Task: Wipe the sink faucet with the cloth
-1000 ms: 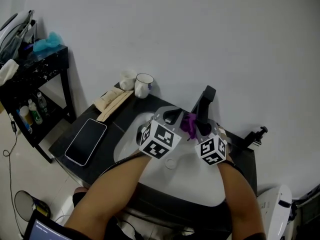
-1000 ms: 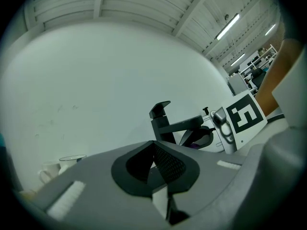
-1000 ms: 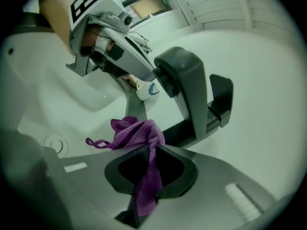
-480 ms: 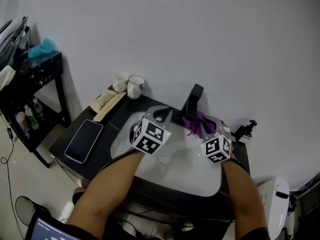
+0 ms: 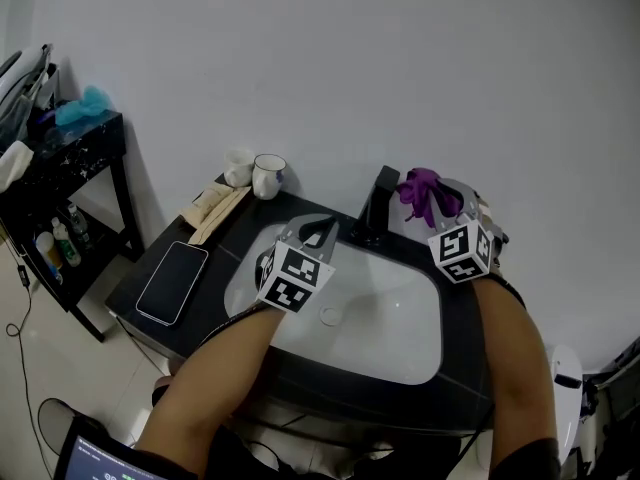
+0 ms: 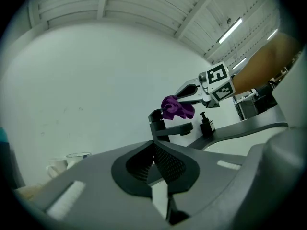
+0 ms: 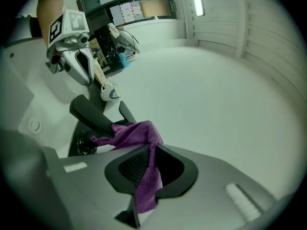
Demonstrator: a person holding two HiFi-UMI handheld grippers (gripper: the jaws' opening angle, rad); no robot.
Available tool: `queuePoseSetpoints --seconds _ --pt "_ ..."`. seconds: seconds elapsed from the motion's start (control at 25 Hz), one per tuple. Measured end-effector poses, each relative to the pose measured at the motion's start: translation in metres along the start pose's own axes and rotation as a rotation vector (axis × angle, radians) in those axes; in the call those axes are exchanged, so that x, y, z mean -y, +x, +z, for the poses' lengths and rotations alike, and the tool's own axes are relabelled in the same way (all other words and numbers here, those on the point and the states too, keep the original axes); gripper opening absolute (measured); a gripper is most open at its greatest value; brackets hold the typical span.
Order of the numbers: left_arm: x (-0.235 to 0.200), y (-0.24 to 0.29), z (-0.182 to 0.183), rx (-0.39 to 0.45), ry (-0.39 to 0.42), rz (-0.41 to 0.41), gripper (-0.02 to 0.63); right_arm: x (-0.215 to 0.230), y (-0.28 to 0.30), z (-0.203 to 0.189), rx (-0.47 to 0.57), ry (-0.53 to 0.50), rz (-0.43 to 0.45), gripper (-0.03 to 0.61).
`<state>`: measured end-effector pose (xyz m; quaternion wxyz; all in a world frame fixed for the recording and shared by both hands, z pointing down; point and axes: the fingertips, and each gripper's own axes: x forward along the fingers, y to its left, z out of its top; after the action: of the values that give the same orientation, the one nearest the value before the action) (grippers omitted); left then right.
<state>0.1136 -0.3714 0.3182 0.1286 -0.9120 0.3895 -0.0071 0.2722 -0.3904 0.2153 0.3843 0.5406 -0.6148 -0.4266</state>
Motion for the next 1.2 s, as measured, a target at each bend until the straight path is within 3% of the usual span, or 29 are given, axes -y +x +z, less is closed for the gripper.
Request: queuePoseSetpoints --seconds 0.24,0.44,0.92,1.2 --pt "-0.006 0.005 -0.005 -0.021 -0.040 0.018 0.018 -0.009 0.026 0.005 -0.016 -0.040 0.031 0.043" --pt "-0.009 0.010 -0.004 -0.011 -0.052 0.014 0.018 -0.031 0.046 0.006 -0.038 0.023 0.067 0.043" --pt "-0.003 0.021 -0.010 -0.028 -0.038 -0.005 0.018 -0.074 0.055 -0.017 -0.059 0.027 0.149 0.043" --pt "-0.006 0.026 -0.009 -0.017 -0.032 -0.005 0.017 -0.093 0.059 -0.022 -0.071 0.084 0.166 0.041"
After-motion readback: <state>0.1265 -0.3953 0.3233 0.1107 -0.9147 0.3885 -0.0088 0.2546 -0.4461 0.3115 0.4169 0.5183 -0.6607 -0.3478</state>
